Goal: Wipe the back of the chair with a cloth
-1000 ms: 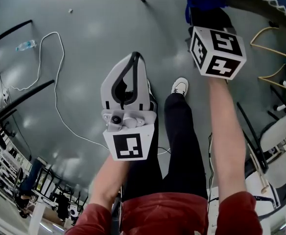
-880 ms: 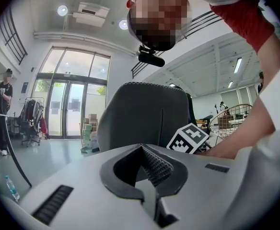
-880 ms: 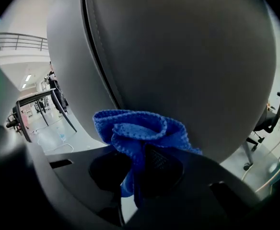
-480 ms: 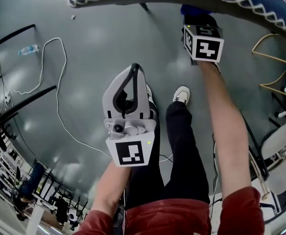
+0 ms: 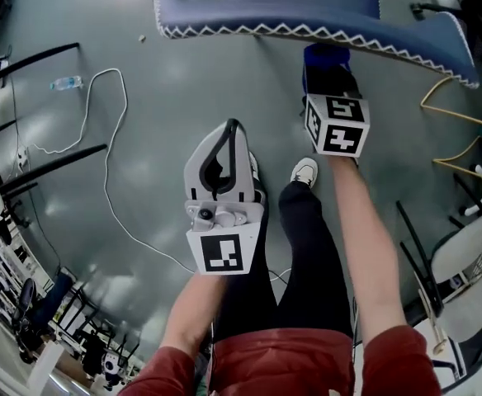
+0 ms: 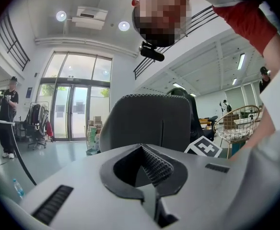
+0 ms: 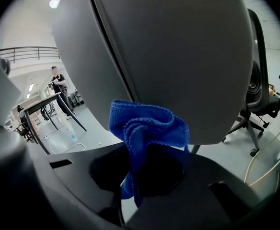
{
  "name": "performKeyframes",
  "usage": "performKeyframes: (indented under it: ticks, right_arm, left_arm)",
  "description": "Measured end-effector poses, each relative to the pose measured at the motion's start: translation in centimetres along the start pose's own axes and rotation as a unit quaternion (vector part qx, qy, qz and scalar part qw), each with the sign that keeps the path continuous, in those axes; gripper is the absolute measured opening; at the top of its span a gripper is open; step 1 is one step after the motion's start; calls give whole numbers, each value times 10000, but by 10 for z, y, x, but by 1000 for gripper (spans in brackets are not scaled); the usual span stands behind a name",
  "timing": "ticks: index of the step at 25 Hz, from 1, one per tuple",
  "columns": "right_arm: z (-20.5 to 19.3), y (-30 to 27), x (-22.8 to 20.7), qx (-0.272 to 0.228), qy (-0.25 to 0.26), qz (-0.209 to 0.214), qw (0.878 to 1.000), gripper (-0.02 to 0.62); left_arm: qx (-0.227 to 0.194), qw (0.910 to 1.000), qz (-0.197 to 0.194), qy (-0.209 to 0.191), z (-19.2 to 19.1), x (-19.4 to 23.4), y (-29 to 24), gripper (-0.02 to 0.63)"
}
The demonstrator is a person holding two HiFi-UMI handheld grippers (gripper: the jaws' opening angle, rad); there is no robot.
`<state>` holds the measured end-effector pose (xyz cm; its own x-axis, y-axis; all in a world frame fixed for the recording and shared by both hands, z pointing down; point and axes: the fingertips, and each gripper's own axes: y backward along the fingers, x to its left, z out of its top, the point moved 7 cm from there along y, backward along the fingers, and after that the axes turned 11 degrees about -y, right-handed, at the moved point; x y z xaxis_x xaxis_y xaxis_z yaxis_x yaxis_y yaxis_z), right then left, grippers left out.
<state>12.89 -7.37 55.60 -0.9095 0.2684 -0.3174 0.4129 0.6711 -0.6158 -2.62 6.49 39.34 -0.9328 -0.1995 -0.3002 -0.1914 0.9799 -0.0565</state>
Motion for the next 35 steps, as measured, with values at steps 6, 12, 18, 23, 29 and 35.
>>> performKeyframes:
  ticks: [6, 12, 18, 23, 29, 35]
  right_arm:
    - [31, 96, 44, -163, 3, 309, 9994, 60]
    - [101, 190, 107, -550, 150, 500, 9971, 60]
    - [149, 220, 153, -816, 245, 301, 9959, 60]
    - [161, 211, 185, -863, 350, -125, 9956, 60]
    - [164, 193, 174, -794, 278, -513, 9951, 60]
    - [163, 162, 158, -803, 98, -409, 9959, 60]
  left_arm:
    - [256, 9996, 133, -65, 44, 12, 24, 11]
    - [191, 9998, 80, -8, 105, 47, 49, 11]
    - [-240, 9994, -104, -222, 138, 86, 57, 11]
    - [-348, 9984, -345, -295, 152, 140, 60, 11]
    - [-466, 9966, -630, -262, 155, 158, 55, 11]
    - [-385, 9973, -580, -225, 143, 149, 38, 11]
